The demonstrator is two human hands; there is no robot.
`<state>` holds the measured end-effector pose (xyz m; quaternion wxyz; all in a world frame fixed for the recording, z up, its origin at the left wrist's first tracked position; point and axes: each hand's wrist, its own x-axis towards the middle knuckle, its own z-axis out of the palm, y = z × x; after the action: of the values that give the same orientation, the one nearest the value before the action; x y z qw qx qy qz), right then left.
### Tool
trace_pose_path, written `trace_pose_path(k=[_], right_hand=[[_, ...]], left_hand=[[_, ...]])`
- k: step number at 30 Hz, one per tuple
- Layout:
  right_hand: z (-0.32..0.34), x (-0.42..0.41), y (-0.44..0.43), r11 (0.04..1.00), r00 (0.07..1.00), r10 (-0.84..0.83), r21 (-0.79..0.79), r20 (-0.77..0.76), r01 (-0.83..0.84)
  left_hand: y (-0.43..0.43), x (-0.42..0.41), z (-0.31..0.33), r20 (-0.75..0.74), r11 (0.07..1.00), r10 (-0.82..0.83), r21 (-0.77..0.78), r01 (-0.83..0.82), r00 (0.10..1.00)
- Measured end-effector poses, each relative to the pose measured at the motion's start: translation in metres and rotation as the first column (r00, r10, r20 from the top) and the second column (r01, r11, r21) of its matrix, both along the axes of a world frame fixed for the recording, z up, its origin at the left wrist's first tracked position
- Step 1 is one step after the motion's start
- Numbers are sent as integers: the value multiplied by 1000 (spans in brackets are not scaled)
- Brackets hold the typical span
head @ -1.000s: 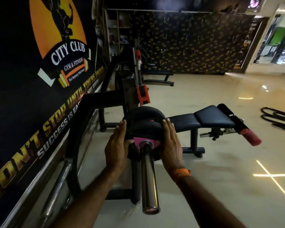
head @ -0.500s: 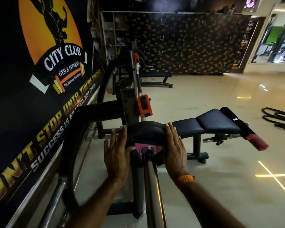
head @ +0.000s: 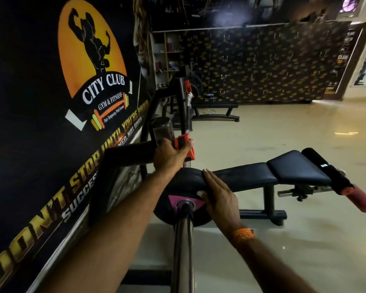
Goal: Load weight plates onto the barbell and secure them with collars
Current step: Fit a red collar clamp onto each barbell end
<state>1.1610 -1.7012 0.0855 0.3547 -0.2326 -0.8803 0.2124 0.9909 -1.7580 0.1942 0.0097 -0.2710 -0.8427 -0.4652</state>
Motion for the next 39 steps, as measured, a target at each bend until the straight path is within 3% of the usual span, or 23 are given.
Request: trace_pose_path(k=[8, 17, 26, 32, 35, 37, 39], right_hand=[[18, 0, 11, 986, 993, 52, -154, -104, -68], [27, 5, 16, 973, 994, 96, -203, -60, -106], [29, 15, 17, 959, 993, 100, -258, -70, -114], [35, 20, 19, 930, 995, 104, -355, 6, -95], [51, 33, 2, 830, 983, 110, -530, -146, -172], [67, 52, -29, 678, 928, 161, -645, -337, -352], [79, 73, -65, 542, 860, 281, -669, -425, -508]], left_hand=[[33, -16, -1, 67, 994, 105, -31, -103, 992], [36, -15, 6, 125, 995, 98, -35, -94, 987], [2, 19, 49, 136, 971, -164, 194, 136, 977], [-75, 60, 48, 155, 930, -324, 234, 284, 933], [-124, 77, 38, 166, 905, -391, 246, 346, 905], [-158, 87, 30, 176, 892, -424, 252, 375, 888], [-190, 98, 19, 198, 875, -461, 265, 405, 865]])
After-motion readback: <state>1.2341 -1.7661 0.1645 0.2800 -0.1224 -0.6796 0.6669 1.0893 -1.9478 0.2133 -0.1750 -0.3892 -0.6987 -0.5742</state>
